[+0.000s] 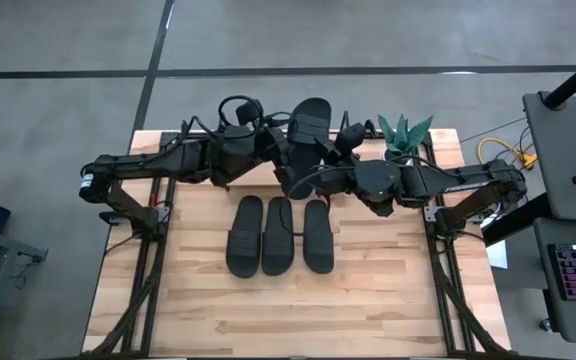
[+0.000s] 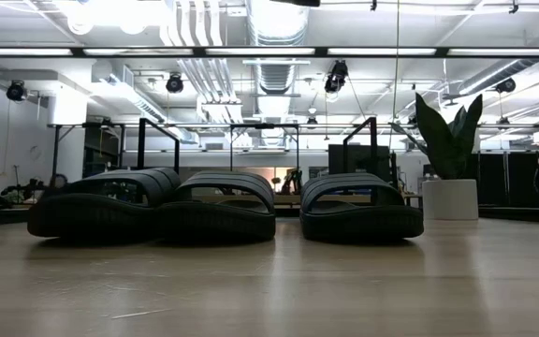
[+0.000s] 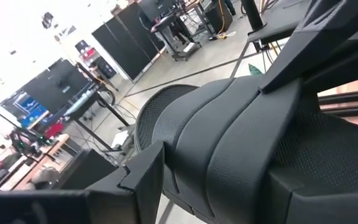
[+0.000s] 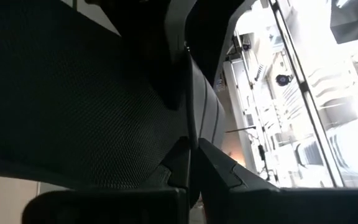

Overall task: Pick and place slides into the shelf
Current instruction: Put the black slide on the shelf

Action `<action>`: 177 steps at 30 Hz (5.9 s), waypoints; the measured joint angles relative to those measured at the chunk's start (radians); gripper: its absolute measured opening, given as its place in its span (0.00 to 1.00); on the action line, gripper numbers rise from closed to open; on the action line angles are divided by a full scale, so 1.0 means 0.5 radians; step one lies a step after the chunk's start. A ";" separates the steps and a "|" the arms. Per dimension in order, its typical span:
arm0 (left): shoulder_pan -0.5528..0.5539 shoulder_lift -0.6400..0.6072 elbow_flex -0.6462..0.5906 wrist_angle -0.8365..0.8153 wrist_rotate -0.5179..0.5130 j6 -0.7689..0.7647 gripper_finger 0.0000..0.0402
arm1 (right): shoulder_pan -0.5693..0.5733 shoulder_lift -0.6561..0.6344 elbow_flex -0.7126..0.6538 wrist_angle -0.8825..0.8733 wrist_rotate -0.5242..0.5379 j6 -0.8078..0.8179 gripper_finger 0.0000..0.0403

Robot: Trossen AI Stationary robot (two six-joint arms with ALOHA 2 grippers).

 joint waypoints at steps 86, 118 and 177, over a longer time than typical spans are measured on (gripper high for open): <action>0.038 -0.081 0.029 -0.635 0.077 0.334 0.00 | -0.037 -0.430 0.018 -0.023 -0.036 1.015 0.21; 0.451 -0.414 -1.258 0.023 0.145 0.626 0.00 | 0.044 -0.458 0.014 -0.378 -0.044 1.250 0.16; 1.065 -0.206 -1.477 -0.215 1.035 0.414 0.52 | 0.042 -0.459 0.013 -0.377 -0.050 1.296 0.16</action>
